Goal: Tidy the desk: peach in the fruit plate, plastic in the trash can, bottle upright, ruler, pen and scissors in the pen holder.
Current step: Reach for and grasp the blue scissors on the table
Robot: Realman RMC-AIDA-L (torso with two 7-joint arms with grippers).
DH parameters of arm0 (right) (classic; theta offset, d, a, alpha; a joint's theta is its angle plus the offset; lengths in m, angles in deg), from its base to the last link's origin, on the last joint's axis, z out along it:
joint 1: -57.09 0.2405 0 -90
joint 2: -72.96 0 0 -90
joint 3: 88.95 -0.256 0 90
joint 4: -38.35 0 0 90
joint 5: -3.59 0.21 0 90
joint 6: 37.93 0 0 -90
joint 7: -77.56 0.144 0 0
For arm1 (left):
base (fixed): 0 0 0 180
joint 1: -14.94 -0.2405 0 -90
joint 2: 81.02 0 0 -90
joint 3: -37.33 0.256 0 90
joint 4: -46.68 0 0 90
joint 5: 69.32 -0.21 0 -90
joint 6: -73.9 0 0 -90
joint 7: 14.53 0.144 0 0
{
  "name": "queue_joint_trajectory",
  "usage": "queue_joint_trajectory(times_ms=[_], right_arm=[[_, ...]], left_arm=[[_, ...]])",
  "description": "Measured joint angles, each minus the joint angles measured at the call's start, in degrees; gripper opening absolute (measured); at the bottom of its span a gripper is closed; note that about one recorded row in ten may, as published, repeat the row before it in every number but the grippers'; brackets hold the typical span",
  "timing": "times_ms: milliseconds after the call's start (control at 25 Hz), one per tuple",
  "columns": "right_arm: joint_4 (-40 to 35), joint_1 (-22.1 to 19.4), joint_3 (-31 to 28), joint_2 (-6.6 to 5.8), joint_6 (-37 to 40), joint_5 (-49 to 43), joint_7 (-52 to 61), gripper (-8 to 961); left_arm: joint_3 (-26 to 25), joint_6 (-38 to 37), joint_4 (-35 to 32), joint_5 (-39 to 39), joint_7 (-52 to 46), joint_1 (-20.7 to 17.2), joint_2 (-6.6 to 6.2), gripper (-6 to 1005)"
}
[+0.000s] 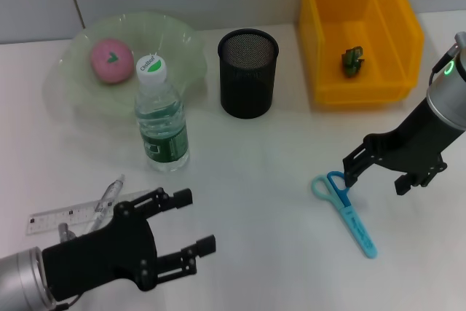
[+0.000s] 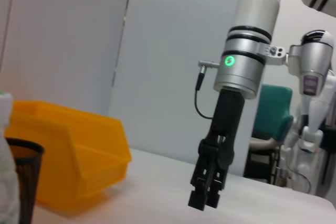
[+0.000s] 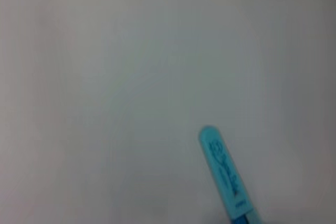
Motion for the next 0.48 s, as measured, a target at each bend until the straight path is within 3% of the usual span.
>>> queue_joint_trajectory(times_ms=[480], right_arm=[[5.4,1.4,0.9,-0.02,-1.4,1.4,-5.0,815]], left_arm=[[4.3,1.0,-0.1,0.0,-2.1,0.5,-0.5,783]])
